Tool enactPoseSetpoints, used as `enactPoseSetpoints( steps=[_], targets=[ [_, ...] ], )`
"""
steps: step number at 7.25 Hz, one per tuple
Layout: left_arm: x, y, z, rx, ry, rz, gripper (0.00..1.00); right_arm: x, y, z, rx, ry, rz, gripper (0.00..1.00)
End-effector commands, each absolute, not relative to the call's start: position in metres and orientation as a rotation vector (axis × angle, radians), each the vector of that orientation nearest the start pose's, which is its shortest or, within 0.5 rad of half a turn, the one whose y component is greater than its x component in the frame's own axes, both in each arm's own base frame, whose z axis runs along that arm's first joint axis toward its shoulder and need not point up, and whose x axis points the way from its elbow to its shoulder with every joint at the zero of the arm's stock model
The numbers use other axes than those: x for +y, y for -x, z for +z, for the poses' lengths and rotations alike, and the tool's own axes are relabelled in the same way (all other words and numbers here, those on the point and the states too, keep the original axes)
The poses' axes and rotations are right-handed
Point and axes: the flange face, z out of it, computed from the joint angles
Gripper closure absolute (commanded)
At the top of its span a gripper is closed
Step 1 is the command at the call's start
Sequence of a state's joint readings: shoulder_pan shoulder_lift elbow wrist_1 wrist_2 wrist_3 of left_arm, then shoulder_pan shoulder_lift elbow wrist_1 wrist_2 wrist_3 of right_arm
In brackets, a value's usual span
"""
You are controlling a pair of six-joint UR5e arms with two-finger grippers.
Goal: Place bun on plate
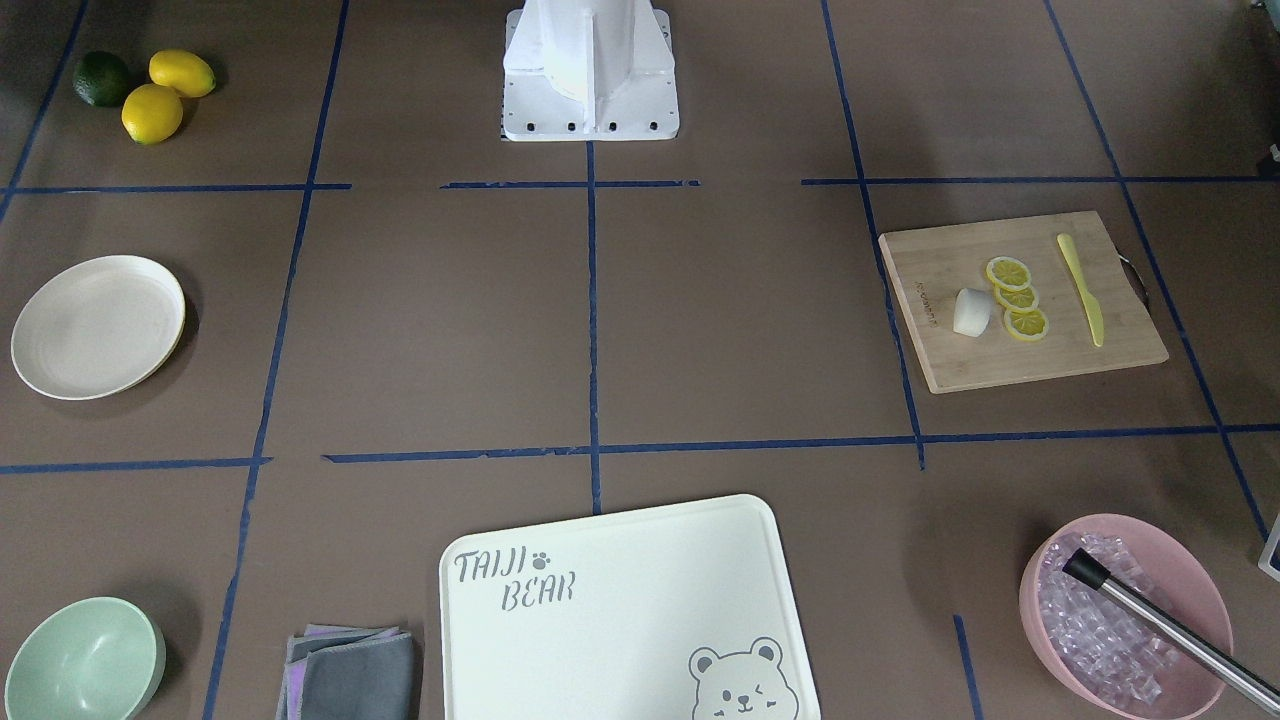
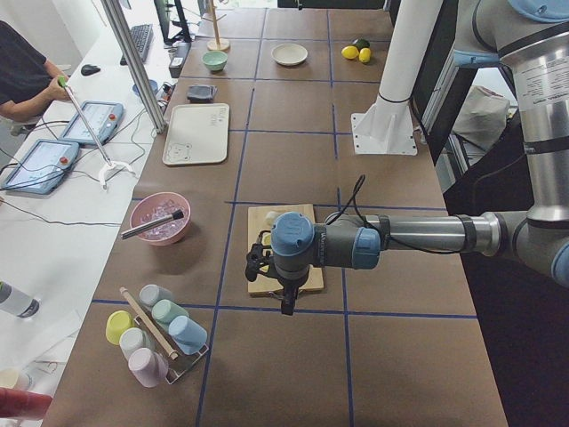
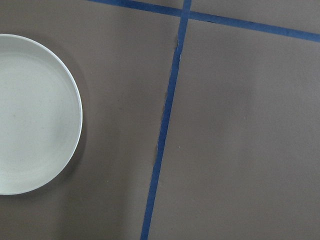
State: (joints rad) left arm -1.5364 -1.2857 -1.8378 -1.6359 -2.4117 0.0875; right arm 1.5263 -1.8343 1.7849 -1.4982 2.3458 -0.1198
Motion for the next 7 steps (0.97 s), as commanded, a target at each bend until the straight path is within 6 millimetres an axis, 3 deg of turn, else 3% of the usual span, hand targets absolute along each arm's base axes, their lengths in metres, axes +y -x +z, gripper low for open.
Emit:
enactPoseSetpoints(
  steps=[1, 2, 7],
  targets=[
    [-0.377, 0.045, 0.633, 0.837, -0.086, 0.152, 0.00, -0.387, -0.045, 0.659, -0.791, -0.053, -0.165, 0.00],
    [-0.379, 0.044, 0.622, 0.839, -0.100, 0.161, 0.00, -0.385, -0.045, 0.666, -0.790, -0.043, -0.161, 0.00],
    [-0.379, 0.040, 0.624, 0.813, -0.075, 0.168, 0.00, -0.386, -0.045, 0.668, -0.787, -0.043, -0.165, 0.00]
  ],
)
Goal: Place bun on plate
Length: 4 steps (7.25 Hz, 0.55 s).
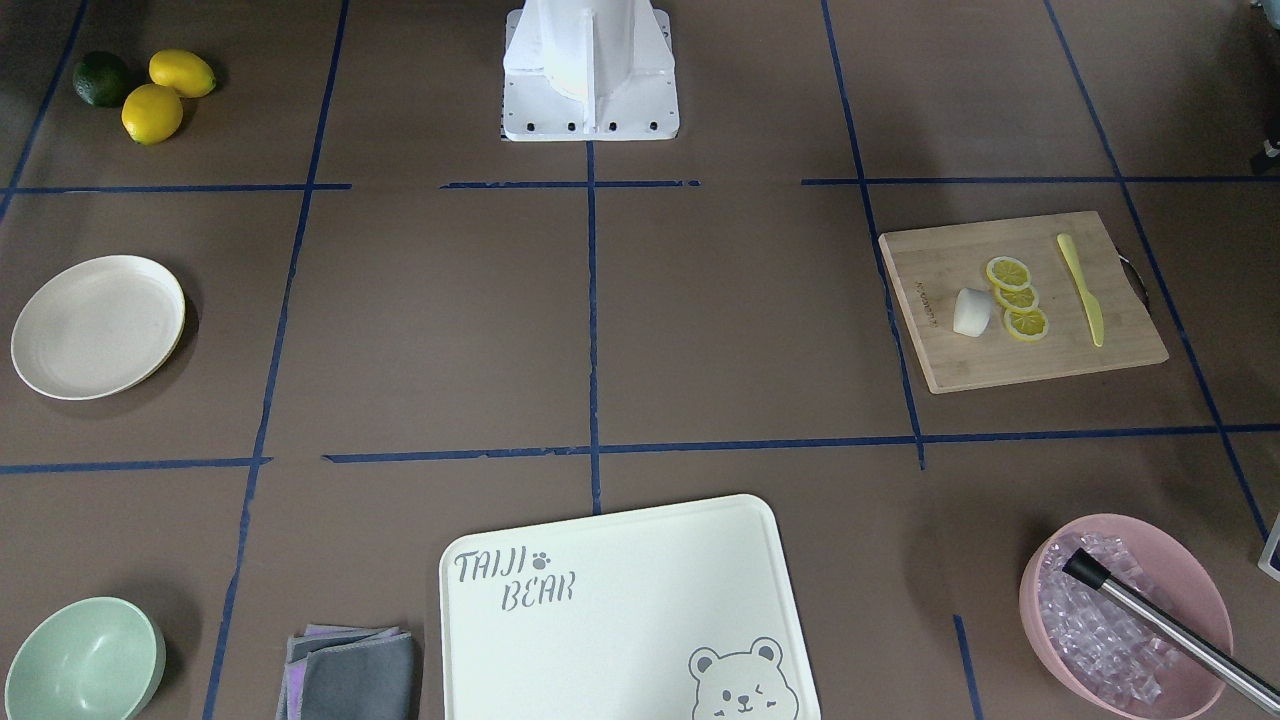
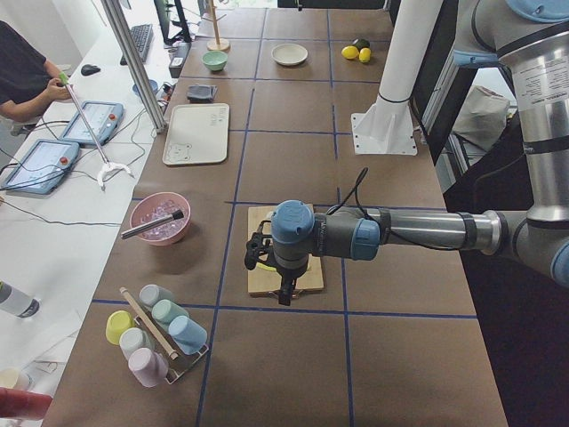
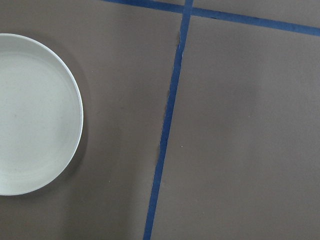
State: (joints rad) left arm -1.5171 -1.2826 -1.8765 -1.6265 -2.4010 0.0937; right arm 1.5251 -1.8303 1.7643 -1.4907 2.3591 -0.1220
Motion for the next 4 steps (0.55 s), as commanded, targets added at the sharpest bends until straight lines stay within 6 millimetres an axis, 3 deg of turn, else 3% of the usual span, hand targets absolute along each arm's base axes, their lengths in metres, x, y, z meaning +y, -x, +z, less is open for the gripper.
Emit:
enactPoseSetpoints(
  steps=[1, 4],
  targets=[
    [-0.3788, 0.0411, 0.6267, 0.782, -0.072, 0.168, 0.00, -0.3854, -0.0450, 0.6681, -0.788, -0.042, -0.165, 0.00],
    [-0.3770, 0.0383, 0.6277, 0.782, -0.066, 0.174, 0.00, -0.3865, -0.0442, 0.6671, -0.789, -0.058, -0.176, 0.00]
  ],
)
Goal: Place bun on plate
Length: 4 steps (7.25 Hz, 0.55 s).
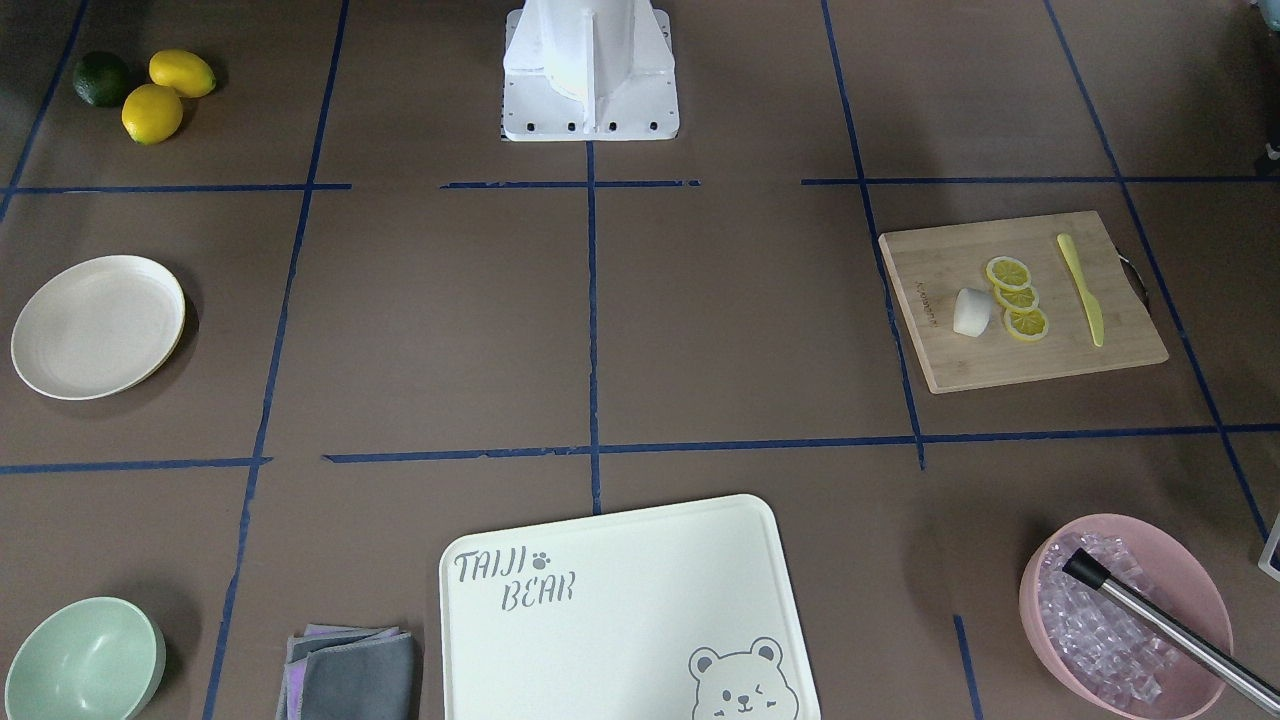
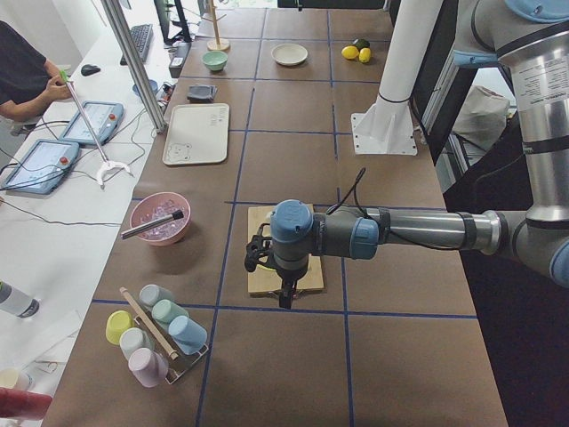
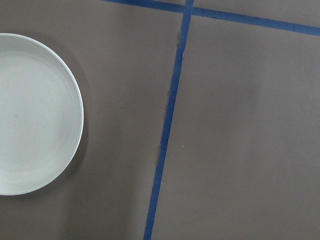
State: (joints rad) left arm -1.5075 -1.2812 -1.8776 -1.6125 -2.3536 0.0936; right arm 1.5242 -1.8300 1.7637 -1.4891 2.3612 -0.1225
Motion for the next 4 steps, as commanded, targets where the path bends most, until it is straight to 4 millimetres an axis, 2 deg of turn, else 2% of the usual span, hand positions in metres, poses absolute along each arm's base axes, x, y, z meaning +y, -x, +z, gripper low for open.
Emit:
enactPoseSetpoints(
  steps=[1, 3, 4],
  targets=[
    [-0.377, 0.038, 0.625, 0.784, -0.072, 0.176, 0.00, -0.388, -0.042, 0.668, -0.794, -0.088, -0.196, 0.00],
    [-0.377, 0.038, 0.625, 0.784, -0.072, 0.176, 0.00, -0.390, -0.035, 0.665, -0.796, -0.118, -0.205, 0.00],
    [-0.377, 0.037, 0.624, 0.796, -0.071, 0.174, 0.00, -0.397, -0.007, 0.660, -0.798, -0.090, -0.236, 0.00]
  ],
)
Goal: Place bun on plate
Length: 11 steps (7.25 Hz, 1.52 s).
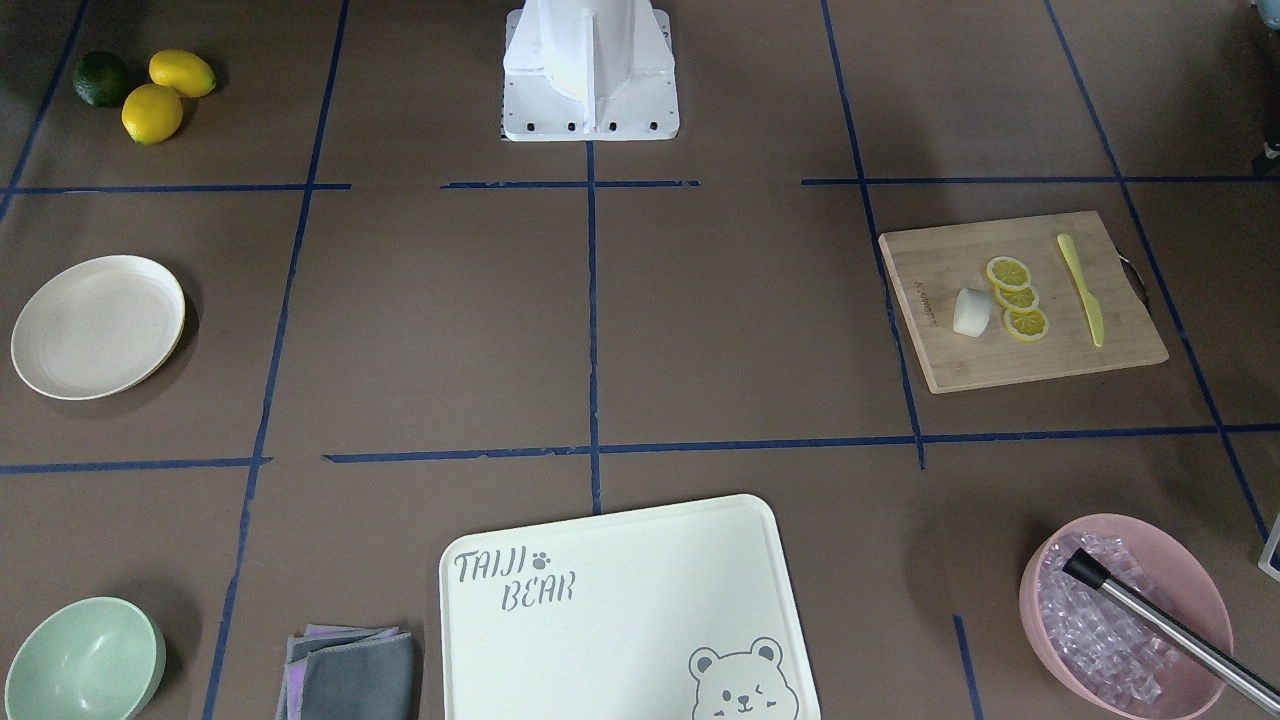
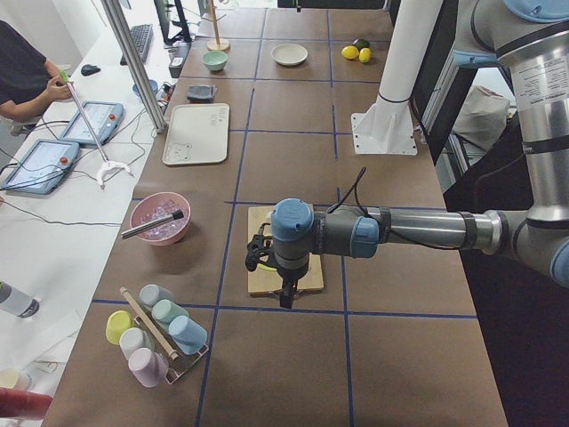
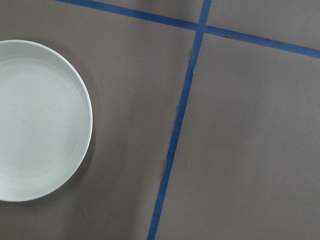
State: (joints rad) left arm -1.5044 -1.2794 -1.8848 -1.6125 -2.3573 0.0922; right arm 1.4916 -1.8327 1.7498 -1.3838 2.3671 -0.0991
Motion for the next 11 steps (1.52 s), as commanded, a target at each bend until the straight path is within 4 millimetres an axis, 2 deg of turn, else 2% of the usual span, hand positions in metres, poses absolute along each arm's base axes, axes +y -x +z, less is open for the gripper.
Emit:
enactPoseSetpoints(
  steps=[1, 2, 3, 4, 5, 7, 11],
  targets=[
    [-0.376, 0.037, 0.627, 0.796, -0.065, 0.168, 0.00, -0.408, 0.016, 0.647, -0.814, -0.071, -0.178, 0.01],
    [-0.377, 0.037, 0.624, 0.798, -0.076, 0.175, 0.00, -0.412, 0.050, 0.640, -0.832, -0.078, -0.145, 0.02],
    [-0.377, 0.037, 0.624, 0.799, -0.083, 0.185, 0.00, -0.417, 0.086, 0.641, -0.859, -0.080, -0.113, 0.04],
    [-0.378, 0.037, 0.623, 0.799, -0.086, 0.186, 0.00, -0.433, 0.116, 0.650, -0.884, -0.051, -0.044, 0.04],
    [-0.378, 0.037, 0.622, 0.800, -0.088, 0.187, 0.00, -0.435, 0.129, 0.668, -0.913, -0.062, -0.021, 0.05],
    [-0.380, 0.033, 0.616, 0.842, -0.097, 0.192, 0.00, -0.434, 0.135, 0.669, -0.934, -0.051, 0.040, 0.08],
    [-0.380, 0.033, 0.616, 0.843, -0.094, 0.184, 0.00, -0.433, 0.136, 0.682, -0.876, -0.067, 0.054, 0.11]
  ],
)
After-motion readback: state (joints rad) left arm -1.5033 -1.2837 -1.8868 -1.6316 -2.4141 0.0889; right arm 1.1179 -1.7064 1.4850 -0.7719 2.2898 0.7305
